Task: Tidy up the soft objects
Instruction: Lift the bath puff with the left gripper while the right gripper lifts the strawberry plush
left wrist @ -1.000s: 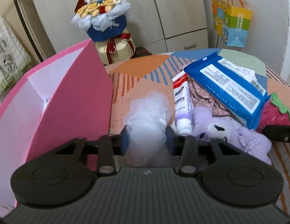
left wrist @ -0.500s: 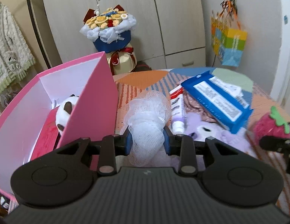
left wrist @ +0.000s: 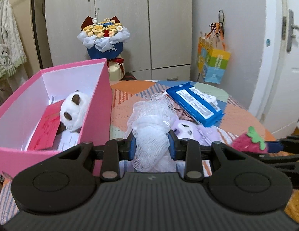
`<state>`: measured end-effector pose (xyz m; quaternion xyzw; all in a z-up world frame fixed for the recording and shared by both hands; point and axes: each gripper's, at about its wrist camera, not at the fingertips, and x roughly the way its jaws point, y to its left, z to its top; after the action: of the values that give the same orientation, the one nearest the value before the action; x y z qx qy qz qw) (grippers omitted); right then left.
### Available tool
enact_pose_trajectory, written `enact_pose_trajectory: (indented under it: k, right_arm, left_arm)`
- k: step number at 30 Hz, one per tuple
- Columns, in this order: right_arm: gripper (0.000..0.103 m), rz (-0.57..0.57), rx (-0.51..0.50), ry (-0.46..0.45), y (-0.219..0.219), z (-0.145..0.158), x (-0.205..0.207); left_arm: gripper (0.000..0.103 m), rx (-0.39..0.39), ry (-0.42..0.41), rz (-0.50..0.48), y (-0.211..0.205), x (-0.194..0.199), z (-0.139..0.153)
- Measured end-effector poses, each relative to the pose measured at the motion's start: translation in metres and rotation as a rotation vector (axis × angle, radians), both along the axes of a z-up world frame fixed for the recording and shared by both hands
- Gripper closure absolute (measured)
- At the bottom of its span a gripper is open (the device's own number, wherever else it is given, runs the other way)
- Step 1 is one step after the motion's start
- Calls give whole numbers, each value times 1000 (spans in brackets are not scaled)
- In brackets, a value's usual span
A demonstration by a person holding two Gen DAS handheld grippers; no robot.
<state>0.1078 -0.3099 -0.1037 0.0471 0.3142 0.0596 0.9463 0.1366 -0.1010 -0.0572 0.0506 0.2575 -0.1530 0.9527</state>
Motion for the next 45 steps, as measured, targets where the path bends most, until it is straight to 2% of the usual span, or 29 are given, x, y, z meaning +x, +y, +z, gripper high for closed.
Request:
enact_pose_trajectory:
  k: [4,10,21,30,34,38,45]
  right_arm:
    - [56,31,-7,8,11,0,-10]
    - [56,90,-50,19,32,1,-28]
    - [56,303,-66,70,69,25,-56]
    - [56,471,-8,110,103,41,-64]
    - [56,522,12,117,119,44,-59]
    - [56,572,9,94,137,56,-54]
    - [56,650,17,12,167,81,-43]
  left_arm:
    - [71,-26,11,-21,17,-14,2]
    - [72,-76,99,-62,51,-32,0]
    - [72,-115,232,-51,111,-58,-2]
    - [72,-141,258,-17,153,-75,9]
    - [72,-143,227,24,170,-83,19]
    - [72,-150,204,42,186,-88,33]
    - [72,-119,139,47,202,-81,59]
